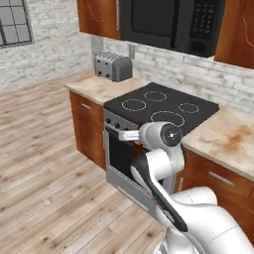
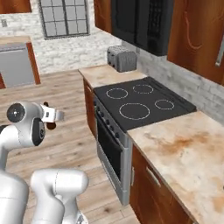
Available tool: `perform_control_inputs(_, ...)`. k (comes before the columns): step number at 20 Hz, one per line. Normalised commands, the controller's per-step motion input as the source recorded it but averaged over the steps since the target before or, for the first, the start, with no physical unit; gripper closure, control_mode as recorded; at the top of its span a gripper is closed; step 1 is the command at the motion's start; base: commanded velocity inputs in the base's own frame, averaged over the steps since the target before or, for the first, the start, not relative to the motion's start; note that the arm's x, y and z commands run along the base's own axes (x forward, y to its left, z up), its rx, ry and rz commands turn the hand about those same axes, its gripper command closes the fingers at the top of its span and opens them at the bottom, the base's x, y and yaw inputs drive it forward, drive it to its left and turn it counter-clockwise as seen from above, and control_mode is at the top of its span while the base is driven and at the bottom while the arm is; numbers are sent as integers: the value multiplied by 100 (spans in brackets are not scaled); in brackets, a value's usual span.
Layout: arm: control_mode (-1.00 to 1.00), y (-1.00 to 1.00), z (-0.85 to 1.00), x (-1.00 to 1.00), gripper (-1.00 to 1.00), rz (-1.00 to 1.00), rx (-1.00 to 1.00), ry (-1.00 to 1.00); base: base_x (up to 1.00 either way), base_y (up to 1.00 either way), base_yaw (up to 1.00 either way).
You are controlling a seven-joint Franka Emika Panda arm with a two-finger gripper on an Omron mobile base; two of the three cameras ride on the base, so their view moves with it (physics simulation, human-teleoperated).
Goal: Move the drinks to the dining counter.
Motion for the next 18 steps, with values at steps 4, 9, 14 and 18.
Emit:
perform_control_inputs(4,100,0,0,0,100,0,0,0,0,0,100)
perform_control_inputs(9,100,0,0,0,100,0,0,0,0,0,100)
perform_control_inputs(14,100,0,0,0,100,0,0,0,22,0,100)
perform_control_inputs(18,100,0,0,0,100,0,0,0,42,0,96)
